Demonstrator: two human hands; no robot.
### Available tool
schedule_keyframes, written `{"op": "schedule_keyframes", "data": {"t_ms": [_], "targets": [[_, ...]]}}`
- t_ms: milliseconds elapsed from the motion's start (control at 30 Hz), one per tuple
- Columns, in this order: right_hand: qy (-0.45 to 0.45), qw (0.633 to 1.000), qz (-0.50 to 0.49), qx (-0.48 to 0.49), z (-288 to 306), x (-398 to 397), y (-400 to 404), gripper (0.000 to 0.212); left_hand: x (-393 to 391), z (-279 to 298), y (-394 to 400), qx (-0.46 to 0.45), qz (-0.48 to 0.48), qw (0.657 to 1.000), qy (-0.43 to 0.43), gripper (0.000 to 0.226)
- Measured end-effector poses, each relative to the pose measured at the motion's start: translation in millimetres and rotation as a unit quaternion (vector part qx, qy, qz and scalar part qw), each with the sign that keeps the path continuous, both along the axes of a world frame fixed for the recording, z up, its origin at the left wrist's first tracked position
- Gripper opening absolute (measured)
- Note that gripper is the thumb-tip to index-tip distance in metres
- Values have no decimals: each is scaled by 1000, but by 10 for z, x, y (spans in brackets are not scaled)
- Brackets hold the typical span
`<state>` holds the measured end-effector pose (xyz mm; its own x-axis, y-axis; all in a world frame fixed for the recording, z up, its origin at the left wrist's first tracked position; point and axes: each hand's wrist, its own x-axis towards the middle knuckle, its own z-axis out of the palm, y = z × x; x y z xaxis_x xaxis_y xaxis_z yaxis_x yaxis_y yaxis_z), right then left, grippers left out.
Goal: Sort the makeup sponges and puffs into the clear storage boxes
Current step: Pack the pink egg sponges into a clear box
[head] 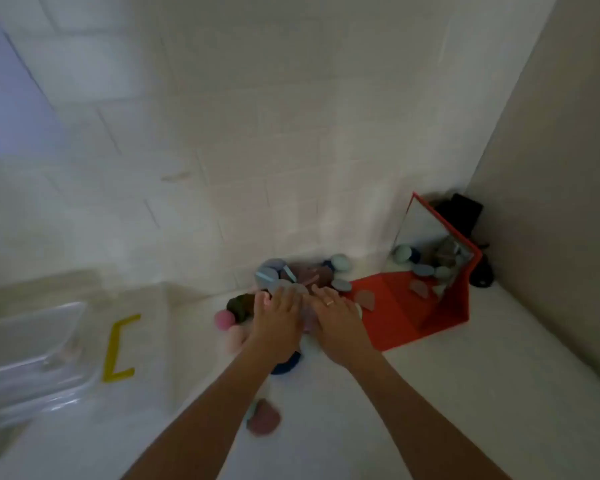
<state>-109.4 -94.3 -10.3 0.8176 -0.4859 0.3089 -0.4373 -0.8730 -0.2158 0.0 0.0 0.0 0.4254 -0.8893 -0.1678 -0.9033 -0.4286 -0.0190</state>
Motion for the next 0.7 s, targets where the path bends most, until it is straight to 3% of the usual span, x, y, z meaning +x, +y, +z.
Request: {"op": "schedule_keyframes", "data": {"t_ms": [100, 200, 333, 533, 700], "targets": [[-1, 999, -20, -28, -352, 126, 92, 47, 76, -337, -14, -33, 29, 999, -12, 59], [-38, 995, -58, -68, -696, 258, 121, 48, 108, -612, -28, -129, 36, 991, -12, 69], [-99, 987, -90, -90, -946, 353, 142, 51, 175, -769, -86, -148, 34, 988, -6, 75], [-231, 962, -83, -117, -986, 399, 159, 48, 206, -747, -90, -207, 32, 978, 4, 49], [-263, 962, -32, -66, -914, 171, 399, 37, 354, -493, 26, -215, 6, 976, -27, 49]]}}
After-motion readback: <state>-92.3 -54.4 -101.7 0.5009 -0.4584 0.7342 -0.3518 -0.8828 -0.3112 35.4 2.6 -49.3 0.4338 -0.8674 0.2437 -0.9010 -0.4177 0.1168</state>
